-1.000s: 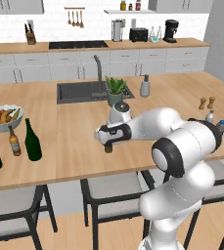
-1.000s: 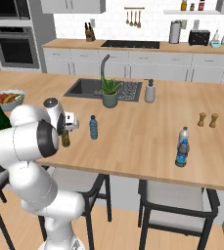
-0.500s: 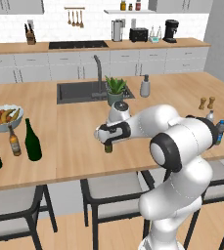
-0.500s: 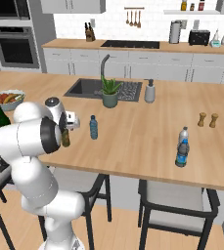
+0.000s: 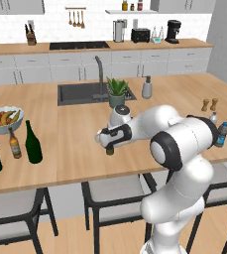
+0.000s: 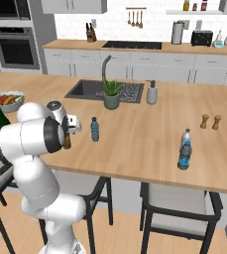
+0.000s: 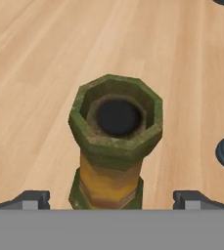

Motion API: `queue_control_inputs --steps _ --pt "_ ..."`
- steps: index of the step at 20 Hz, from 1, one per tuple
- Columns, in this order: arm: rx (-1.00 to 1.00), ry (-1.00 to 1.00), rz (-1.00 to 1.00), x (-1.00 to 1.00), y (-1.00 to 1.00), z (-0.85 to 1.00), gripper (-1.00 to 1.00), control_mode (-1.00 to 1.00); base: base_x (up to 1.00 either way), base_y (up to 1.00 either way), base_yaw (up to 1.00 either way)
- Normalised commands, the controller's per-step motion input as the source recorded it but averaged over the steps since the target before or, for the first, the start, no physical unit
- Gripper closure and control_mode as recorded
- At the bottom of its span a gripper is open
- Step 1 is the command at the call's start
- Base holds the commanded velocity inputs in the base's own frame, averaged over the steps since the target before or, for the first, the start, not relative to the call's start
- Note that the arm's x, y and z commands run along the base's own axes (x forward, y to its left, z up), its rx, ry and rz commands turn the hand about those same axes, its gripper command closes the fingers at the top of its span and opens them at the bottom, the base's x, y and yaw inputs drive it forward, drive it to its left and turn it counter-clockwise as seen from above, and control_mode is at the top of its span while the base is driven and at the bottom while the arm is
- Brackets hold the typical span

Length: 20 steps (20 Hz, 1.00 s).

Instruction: Move the plastic bottles in the middle to the plastics group, and the glass bottles in the middle to the glass group.

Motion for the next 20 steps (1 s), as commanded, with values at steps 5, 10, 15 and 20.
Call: queue_control_inputs --steps 5,10,15,20 --pt "0.0 0.0 0.0 0.0 0.0 0.0 -1.0 -1.0 0.0 0.0 0.0" --pt "0.0 0.0 0.0 0.0 0.0 0.0 1.0 -1.0 0.0 0.0 0.0" --pt "0.0 0.0 0.0 0.0 0.0 0.0 1.0 -1.0 0.0 0.0 0.0" --pt "0.0 0.0 0.0 0.0 0.04 0.11 1.0 -1.0 0.0 0.0 0.0"
